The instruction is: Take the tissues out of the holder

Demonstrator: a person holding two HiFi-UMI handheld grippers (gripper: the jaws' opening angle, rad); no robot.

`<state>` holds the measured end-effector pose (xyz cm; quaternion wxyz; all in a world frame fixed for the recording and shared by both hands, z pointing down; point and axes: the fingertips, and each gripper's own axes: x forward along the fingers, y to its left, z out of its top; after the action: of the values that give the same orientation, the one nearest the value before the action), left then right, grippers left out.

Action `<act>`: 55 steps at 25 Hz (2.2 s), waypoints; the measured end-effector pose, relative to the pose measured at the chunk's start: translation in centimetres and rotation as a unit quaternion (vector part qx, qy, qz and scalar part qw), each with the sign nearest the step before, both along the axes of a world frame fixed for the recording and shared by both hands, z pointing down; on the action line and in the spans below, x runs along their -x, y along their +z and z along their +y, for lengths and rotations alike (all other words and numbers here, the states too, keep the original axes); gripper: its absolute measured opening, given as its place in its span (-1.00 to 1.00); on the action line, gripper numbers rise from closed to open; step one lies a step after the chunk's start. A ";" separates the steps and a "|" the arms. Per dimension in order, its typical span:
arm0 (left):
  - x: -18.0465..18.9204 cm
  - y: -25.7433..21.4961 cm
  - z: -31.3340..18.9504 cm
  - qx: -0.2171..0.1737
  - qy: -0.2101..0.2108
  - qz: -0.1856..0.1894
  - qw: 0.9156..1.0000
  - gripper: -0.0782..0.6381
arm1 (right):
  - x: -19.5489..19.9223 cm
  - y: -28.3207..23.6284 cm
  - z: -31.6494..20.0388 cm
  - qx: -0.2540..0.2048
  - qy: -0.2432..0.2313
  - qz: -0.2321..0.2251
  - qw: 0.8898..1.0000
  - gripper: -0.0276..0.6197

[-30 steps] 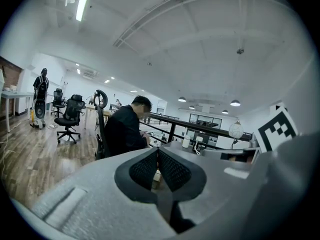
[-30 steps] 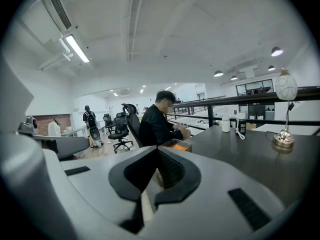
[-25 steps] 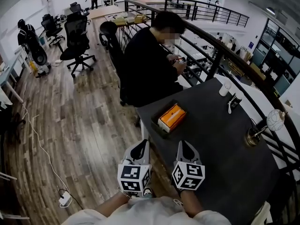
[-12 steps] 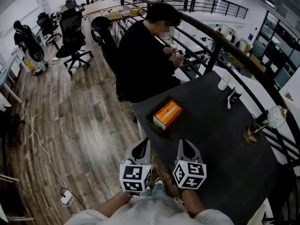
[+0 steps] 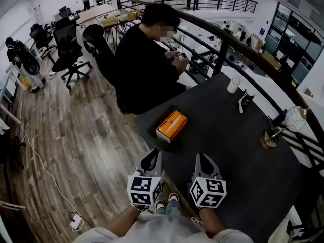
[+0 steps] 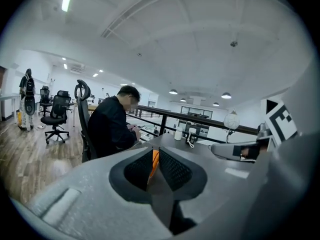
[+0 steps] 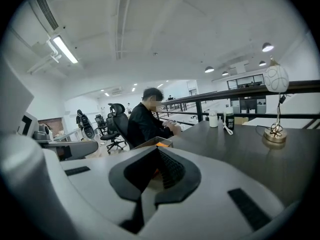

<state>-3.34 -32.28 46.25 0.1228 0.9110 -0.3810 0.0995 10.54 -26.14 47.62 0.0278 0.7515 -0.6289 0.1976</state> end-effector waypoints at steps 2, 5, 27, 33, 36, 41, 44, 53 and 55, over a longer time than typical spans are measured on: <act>-0.6 0.1 -0.3 0.000 0.009 -0.001 1.000 -0.76 | -0.5 0.1 0.3 0.002 0.007 -0.001 1.000 -0.90; -1.5 0.2 -0.7 0.002 0.018 0.001 1.000 -0.75 | -1.4 0.5 0.9 0.006 0.017 -0.004 1.000 -0.90; -9.7 5.6 -9.9 0.044 0.162 -0.150 0.974 -0.25 | -8.3 4.9 3.4 0.047 0.094 -0.043 0.994 -0.90; -10.5 8.0 -12.2 0.070 0.170 -0.182 0.966 -0.25 | -9.9 6.8 4.0 0.067 0.112 -0.054 0.990 -0.90; -10.9 9.4 -12.8 0.084 0.176 -0.193 0.962 -0.25 | -10.4 7.5 4.1 0.073 0.117 -0.056 0.989 -0.90; -11.5 11.0 -13.7 0.096 0.174 -0.208 0.958 -0.25 | -11.0 8.6 4.0 0.079 0.120 -0.062 0.988 -0.90; -11.7 12.2 -14.0 0.104 0.173 -0.224 0.954 -0.25 | -11.0 9.4 3.9 0.087 0.117 -0.069 0.987 -0.90; -12.1 14.7 -14.6 0.128 0.170 -0.256 0.943 -0.25 | -11.1 10.6 3.3 0.093 0.112 -0.079 0.986 -0.90; -12.0 15.0 -14.8 0.135 0.165 -0.262 0.941 -0.25 | -11.0 10.7 3.4 0.095 0.111 -0.080 0.986 -0.90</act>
<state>8.62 -47.04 61.22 0.1220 0.8775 -0.2274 0.4043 21.59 -22.70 58.36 0.0267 0.7924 -0.5199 0.3180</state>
